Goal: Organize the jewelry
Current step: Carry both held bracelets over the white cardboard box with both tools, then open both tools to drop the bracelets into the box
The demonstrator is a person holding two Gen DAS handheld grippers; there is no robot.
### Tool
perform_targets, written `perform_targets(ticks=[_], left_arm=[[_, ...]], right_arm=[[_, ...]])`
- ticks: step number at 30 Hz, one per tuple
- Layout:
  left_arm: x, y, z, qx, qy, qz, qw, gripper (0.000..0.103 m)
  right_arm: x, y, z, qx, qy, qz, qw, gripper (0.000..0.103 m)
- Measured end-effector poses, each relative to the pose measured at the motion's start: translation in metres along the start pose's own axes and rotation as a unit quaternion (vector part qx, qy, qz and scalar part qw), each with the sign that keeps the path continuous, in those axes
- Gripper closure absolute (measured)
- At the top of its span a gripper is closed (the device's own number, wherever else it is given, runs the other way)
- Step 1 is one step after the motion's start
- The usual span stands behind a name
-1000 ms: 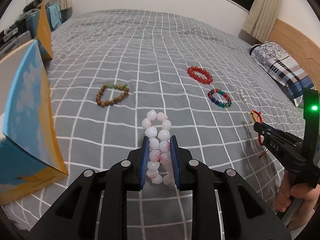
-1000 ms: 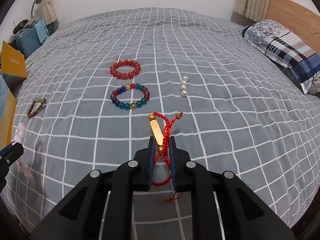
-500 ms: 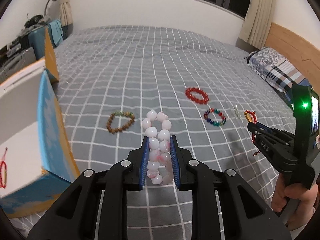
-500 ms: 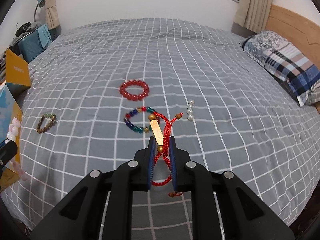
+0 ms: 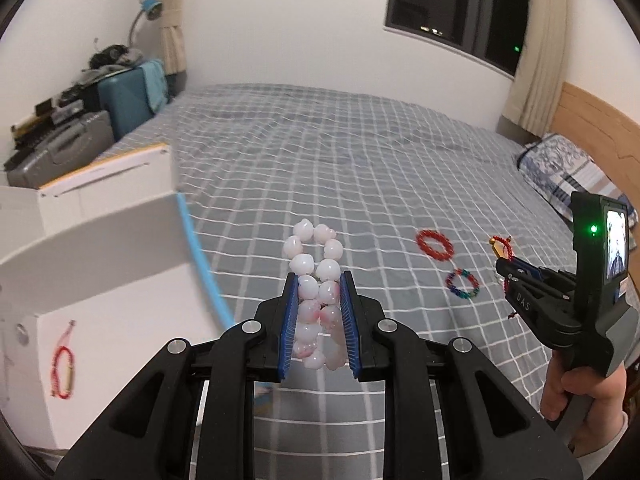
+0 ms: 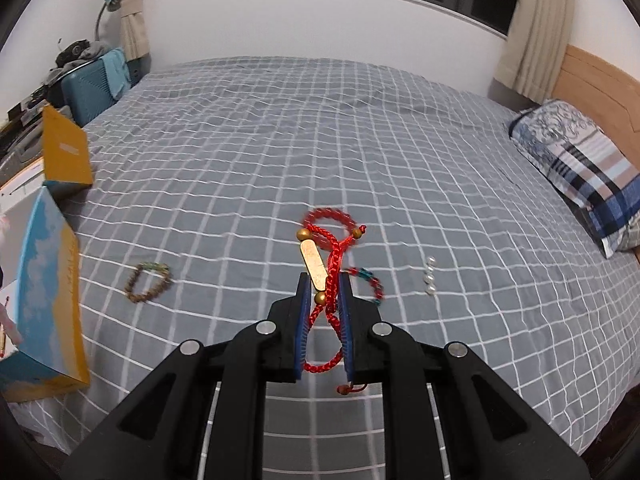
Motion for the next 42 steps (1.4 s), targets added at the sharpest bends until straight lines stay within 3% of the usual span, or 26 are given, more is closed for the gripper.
perform_targets(ticks=[8,16,27,34,42], left_arm=[[-0.025,0.028,0.062,-0.035,0.031,-0.024,0.9986,0.083],[-0.033,0.055,0.128,-0.085,0.056,-0.04,0.994,0.082],[-0.018,0.074,0.214,-0.137,0.102,-0.034,0.9847,0.082],[-0.007,0.065,0.25,-0.16,0.134,0.0,0.978,0.082],[0.017,0.03,0.281,-0.18,0.164,0.082,0.9663,0.082]], right_arm=[[-0.039,0.027,0.062,-0.024,0.035,-0.027,0.999,0.09],[-0.069,0.056,0.151,-0.069,0.077,-0.054,0.993,0.09],[-0.073,0.08,0.269,-0.138,0.134,-0.075,0.978,0.09],[-0.065,0.073,0.326,-0.173,0.168,-0.048,0.969,0.09],[-0.037,0.039,0.368,-0.191,0.196,0.034,0.961,0.09]])
Point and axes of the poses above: each gripper's, at about its wrist camera, not at the fingertips, and y roughly against the way its jaws point, z to its left, x to its underside, the point moved 7 cm from there along -y, roughly the way its jaws point, and after that the axes turned 12 degrees about y, right-handed, at the moved point
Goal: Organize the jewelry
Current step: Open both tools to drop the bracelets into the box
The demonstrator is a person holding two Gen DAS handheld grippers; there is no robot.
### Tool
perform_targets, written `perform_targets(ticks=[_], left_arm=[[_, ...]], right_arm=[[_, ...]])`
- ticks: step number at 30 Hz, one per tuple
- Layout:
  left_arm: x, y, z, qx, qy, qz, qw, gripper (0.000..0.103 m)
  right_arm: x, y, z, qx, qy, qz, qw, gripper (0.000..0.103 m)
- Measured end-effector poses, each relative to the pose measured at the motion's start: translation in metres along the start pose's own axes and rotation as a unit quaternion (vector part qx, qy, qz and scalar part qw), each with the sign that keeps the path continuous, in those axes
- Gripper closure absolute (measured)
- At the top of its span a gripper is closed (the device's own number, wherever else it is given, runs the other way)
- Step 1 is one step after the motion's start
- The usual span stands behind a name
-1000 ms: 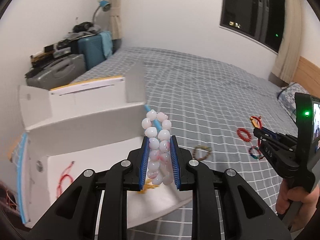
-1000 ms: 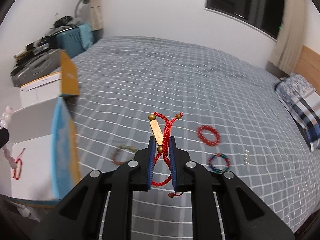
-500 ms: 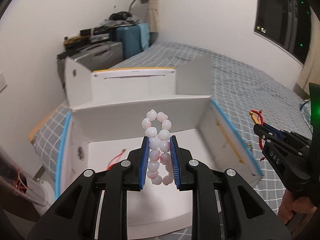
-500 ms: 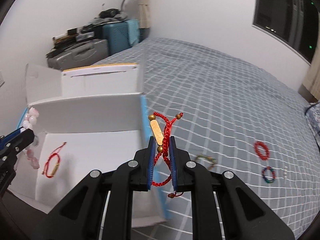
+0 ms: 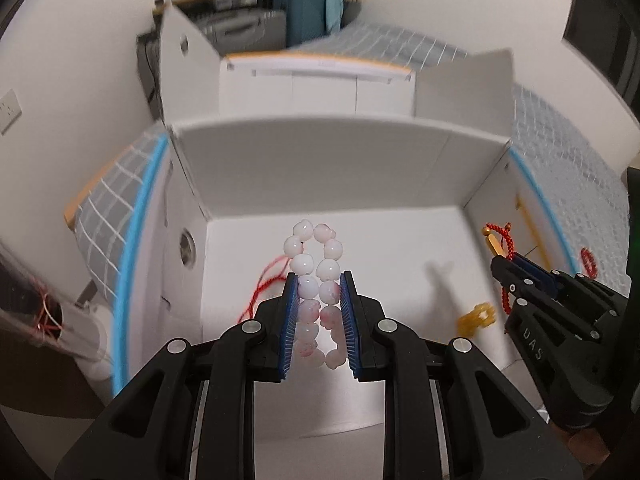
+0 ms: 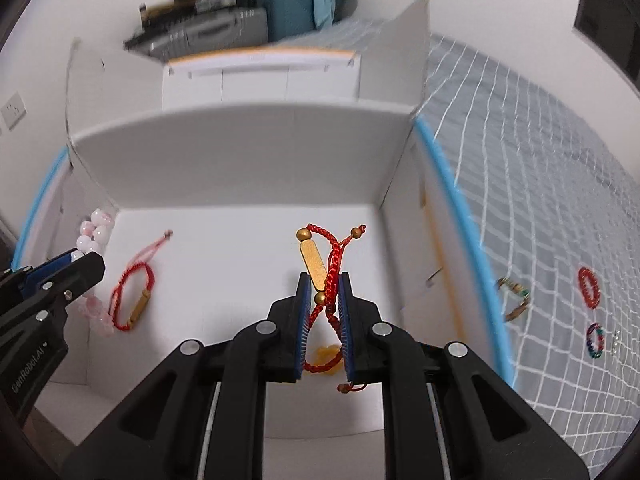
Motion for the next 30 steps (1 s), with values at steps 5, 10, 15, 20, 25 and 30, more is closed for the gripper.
perform_targets(ticks=[5,10,15,20,25,30], left_arm=[[0.008,-0.02,0.006,-0.002,0.008,0.037,0.9993,0.082],[0.008,-0.02,0.005,-0.007,0.005,0.04,0.9992,0.082],[0.006,-0.022,0.006,-0.012,0.005,0.038,0.9992,0.082],[0.006,-0.019,0.005,-0.014,0.002,0.038,0.9992,0.08],[0.003,-0.007,0.004,-0.013,0.001,0.021,0.9997,0.08],[-0.004,0.009,0.006,-0.014,0.013,-0.006,0.9998,0.047]], right_arm=[[0.007,-0.013,0.001,-0.008,-0.01,0.041,0.999,0.09],[0.01,-0.013,0.0,-0.007,-0.01,0.053,0.999,0.09],[0.01,-0.012,0.001,-0.007,-0.009,0.051,0.999,0.089],[0.008,-0.011,0.0,-0.013,-0.01,0.045,0.999,0.085],[0.004,0.002,-0.001,-0.012,-0.008,0.018,1.0,0.054],[0.001,0.016,-0.002,-0.012,-0.001,0.0,1.0,0.039]])
Point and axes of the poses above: each gripper's, at about its wrist camera, not at the fingertips, and y roughly against the way its jaws point, z to its left, x to its underside, the point moved 7 cm from there along -y, roughly the way its jaws point, and after that the axes turned 12 degrees about y, right-handed, at the moved point
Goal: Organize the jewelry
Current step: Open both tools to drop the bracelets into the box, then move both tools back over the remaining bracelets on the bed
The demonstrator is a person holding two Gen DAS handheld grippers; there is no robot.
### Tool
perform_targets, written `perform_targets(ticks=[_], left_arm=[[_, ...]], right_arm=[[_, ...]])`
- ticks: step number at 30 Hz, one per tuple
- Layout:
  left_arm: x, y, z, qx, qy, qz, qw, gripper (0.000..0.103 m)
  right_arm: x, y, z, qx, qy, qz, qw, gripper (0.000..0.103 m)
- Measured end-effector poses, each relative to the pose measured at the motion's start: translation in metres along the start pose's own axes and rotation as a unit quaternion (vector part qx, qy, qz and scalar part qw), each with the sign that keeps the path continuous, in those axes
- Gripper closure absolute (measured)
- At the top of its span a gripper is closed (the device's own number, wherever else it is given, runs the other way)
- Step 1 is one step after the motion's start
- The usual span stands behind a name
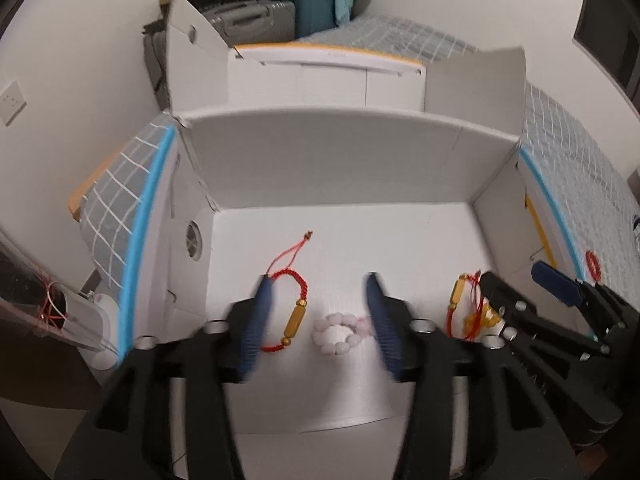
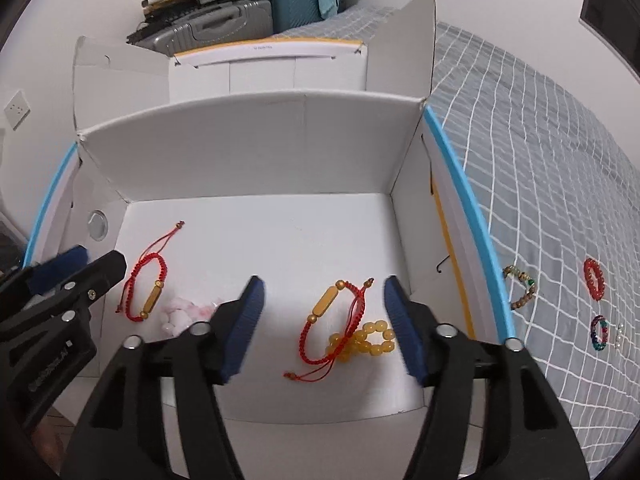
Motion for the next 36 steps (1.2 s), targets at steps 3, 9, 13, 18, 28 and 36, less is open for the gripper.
perform_targets(ticks=[3,9,13,18,28,36], left_arm=[[-0.006,0.014,0.001,-0.005,0.003,-0.024,0.9997,0.035],[-0.013,0.046,-0.008,0.017,-0.001,-0.068,0.9976,0.019],[-0.012,0.064,-0.024,0.029,-0.012,-0.089,0.9955,0.011],[-0.01,0.084,-0.046,0.047,-0.021,-0.116,0.992,0.006],[0.011,0.103,-0.118,0.085,-0.065,-0.13,0.9857,0.006],[0.031,0.107,-0.177,0.13,-0.086,-0.122,0.9802,0.006]], right_arm=[[0.0,0.01,-0.003,0.007,0.0,-0.01,1.0,0.03],[0.001,0.038,-0.018,0.047,0.009,-0.038,0.998,0.017],[0.007,0.054,-0.037,0.061,0.0,-0.051,0.997,0.011],[0.02,0.072,-0.068,0.071,-0.027,-0.062,0.995,0.008],[0.056,0.115,-0.138,0.112,-0.063,-0.084,0.988,0.008],[0.093,0.142,-0.205,0.156,-0.092,-0.09,0.979,0.008]])
Point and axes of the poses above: each gripper's, at about its wrist camera, not at the fingertips, and y roughly against the way its jaws point, z to its left, x to its underside, the point moved 7 cm from there along -y, roughly the way its jaws point, and after that the axes turned 12 degrees about y, right-handed, at the moved point
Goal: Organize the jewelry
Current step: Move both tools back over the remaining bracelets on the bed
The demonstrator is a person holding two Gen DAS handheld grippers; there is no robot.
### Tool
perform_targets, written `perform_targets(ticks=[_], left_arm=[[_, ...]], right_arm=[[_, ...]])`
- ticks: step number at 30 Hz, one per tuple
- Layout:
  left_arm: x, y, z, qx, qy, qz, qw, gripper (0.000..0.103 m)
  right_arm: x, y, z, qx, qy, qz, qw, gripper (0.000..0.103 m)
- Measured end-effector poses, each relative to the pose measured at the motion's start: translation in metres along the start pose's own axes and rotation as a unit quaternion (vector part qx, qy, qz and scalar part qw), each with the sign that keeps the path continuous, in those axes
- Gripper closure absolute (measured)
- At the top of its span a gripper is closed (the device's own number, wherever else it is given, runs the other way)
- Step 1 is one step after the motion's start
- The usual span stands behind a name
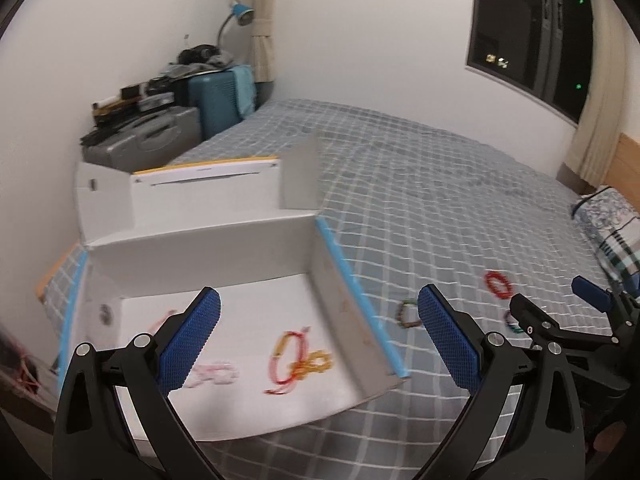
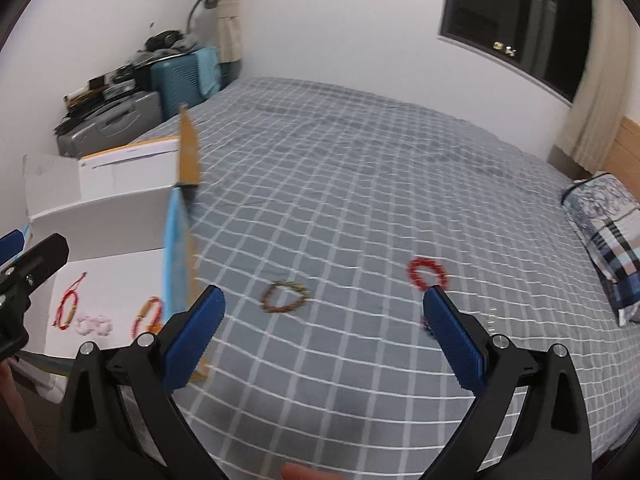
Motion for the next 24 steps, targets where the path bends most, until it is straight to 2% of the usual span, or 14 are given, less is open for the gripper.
perform_targets(ticks=[6,13,24], left_arm=[[0.008,-0.012,-0.047,0.025,-0.022,0.008,0.9994,0.006],[0.022,-0.036,-0.103,0.053,-0.047,0.022,0.9972,0.006],[0.047,-0.112,-0.155,0.057,-0.07,0.063,0.994,0.006]], right_arm=[[0.017,0.002,-0.053,0.036,-0.017,-0.002,0.999,0.008],[0.039,-0.013,-0.099,0.053,-0.031,0.012,0.998,0.008],[0.069,-0.069,-0.152,0.051,-0.08,0.039,0.995,0.008]])
Point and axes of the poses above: each gripper's, at about its wrist camera, not at the fingertips, and y roughly against the way its jaws point, z to its left, x to its underside, the point moved 7 cm from there along -y, roughly the way its jaws point, and after that the axes turned 12 degrees about y, right-handed, at the moved point
